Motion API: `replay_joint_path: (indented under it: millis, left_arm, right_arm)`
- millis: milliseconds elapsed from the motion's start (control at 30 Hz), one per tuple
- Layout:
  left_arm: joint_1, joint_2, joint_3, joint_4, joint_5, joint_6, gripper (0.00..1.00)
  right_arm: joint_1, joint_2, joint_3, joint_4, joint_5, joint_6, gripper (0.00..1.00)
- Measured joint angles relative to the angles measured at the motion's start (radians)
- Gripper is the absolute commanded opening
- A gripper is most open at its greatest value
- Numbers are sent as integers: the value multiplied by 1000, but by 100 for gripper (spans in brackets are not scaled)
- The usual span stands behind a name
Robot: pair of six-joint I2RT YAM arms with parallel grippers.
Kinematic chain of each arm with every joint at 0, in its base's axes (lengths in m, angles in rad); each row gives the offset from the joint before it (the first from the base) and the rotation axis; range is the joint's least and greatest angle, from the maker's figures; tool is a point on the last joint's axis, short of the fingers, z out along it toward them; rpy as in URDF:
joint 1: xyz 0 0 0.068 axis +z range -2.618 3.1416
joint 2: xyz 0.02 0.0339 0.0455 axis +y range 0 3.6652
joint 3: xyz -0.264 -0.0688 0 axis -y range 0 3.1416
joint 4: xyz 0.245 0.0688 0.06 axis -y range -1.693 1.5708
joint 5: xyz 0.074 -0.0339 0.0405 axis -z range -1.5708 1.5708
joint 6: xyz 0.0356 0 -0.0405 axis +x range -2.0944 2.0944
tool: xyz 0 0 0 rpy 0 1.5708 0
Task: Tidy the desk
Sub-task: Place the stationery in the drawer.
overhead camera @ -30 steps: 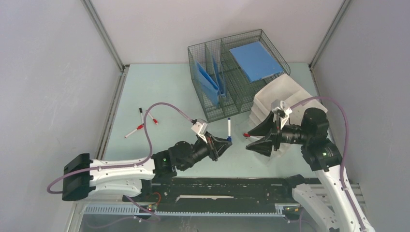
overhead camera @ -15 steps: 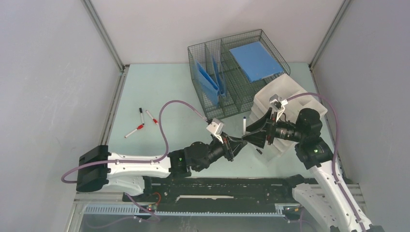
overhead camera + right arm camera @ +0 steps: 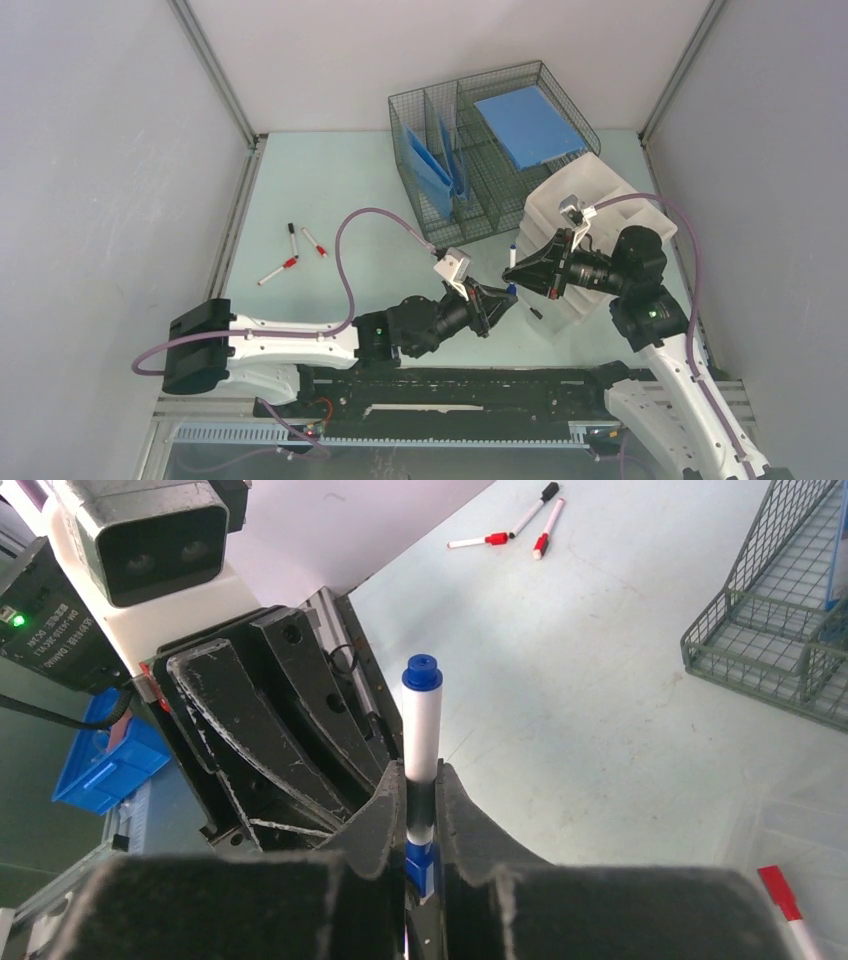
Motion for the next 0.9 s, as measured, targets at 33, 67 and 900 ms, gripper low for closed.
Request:
replay_joint_path:
  millis: [33,67,900]
  left_arm:
    - [-1,0,0,1,0,0,25]
    - [-2,0,0,1,0,0,33]
    - [154,-527,-327,-288,-174,50,93]
  right_arm:
    - [0,-2,0,0,-2,-2,0]
    - [0,-3,0,0,-4,-5,0]
    - [48,79,-15,-262,360,-640,7]
